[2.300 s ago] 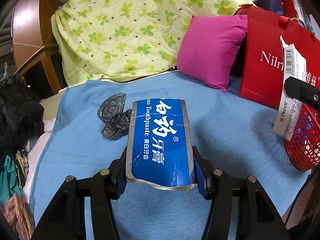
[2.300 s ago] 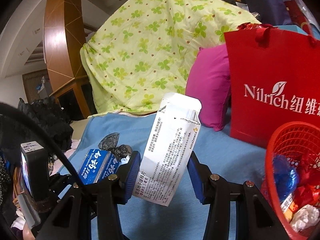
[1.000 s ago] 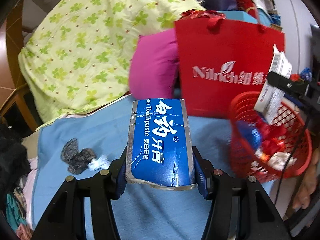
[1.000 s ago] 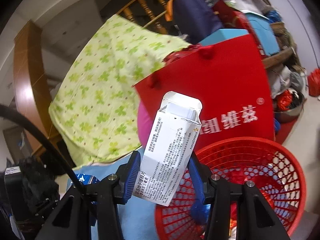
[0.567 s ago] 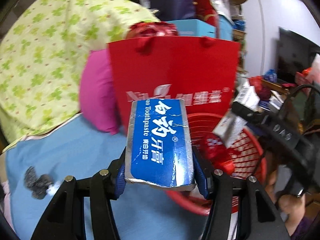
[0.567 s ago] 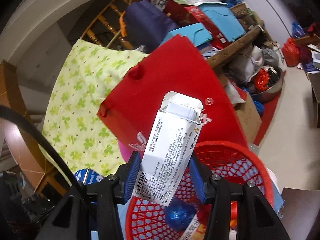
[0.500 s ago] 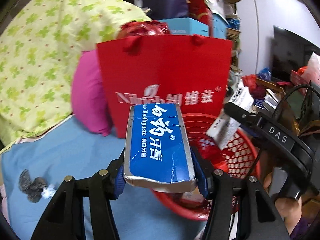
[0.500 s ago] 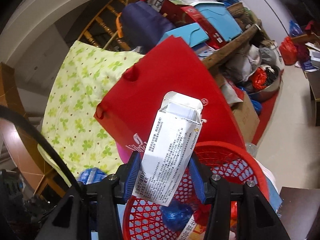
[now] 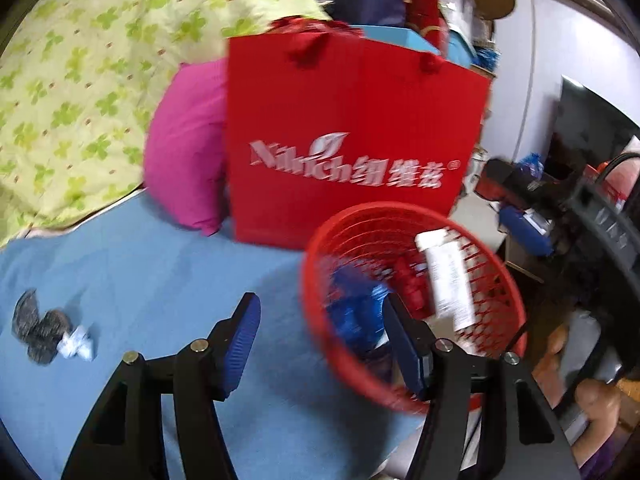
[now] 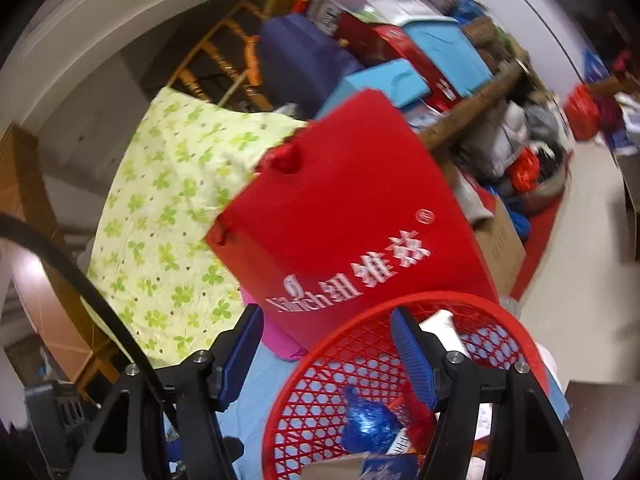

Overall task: Collect trash
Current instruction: 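Open both grippers over the red wastebasket to drop both boxes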

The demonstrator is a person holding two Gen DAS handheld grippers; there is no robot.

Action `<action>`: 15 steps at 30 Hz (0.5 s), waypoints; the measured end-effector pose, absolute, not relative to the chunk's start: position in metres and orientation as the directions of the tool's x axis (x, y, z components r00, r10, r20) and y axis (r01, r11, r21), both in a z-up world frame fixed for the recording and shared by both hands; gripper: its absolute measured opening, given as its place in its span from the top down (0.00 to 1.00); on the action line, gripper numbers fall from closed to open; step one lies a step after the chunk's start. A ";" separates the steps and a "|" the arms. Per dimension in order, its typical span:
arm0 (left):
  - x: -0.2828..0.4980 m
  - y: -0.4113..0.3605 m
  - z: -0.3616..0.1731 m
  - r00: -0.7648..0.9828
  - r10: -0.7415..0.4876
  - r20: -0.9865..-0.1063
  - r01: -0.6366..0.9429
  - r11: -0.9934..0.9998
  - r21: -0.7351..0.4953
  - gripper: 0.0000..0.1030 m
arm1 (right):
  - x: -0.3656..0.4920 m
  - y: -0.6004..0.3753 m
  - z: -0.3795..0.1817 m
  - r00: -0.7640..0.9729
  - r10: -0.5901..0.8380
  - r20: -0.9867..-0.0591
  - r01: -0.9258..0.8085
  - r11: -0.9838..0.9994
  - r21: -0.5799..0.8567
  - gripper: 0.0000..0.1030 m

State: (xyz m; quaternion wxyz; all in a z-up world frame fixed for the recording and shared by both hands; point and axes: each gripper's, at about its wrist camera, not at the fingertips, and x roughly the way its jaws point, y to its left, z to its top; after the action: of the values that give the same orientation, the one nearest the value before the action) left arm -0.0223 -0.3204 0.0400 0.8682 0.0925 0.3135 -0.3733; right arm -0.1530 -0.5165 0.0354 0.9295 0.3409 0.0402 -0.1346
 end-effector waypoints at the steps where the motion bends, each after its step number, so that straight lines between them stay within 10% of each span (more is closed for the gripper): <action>1: -0.017 -0.311 0.037 0.535 -0.577 -0.618 0.693 0.718 -0.070 0.38 | -0.152 -0.509 0.039 0.963 -0.222 -0.155 0.270 0.749 0.605 0.32; 15: 0.042 -0.107 -0.031 0.677 -0.257 -0.690 0.282 0.956 -0.080 0.37 | -0.100 -0.343 0.068 0.994 0.041 -0.100 -0.007 0.946 0.323 0.31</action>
State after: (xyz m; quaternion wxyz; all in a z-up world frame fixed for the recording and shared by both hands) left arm 0.0423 -0.1074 -0.0314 0.9155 0.0165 0.3741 -0.1472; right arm -0.0998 -0.3427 0.0677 0.9851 0.1634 0.0528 0.0121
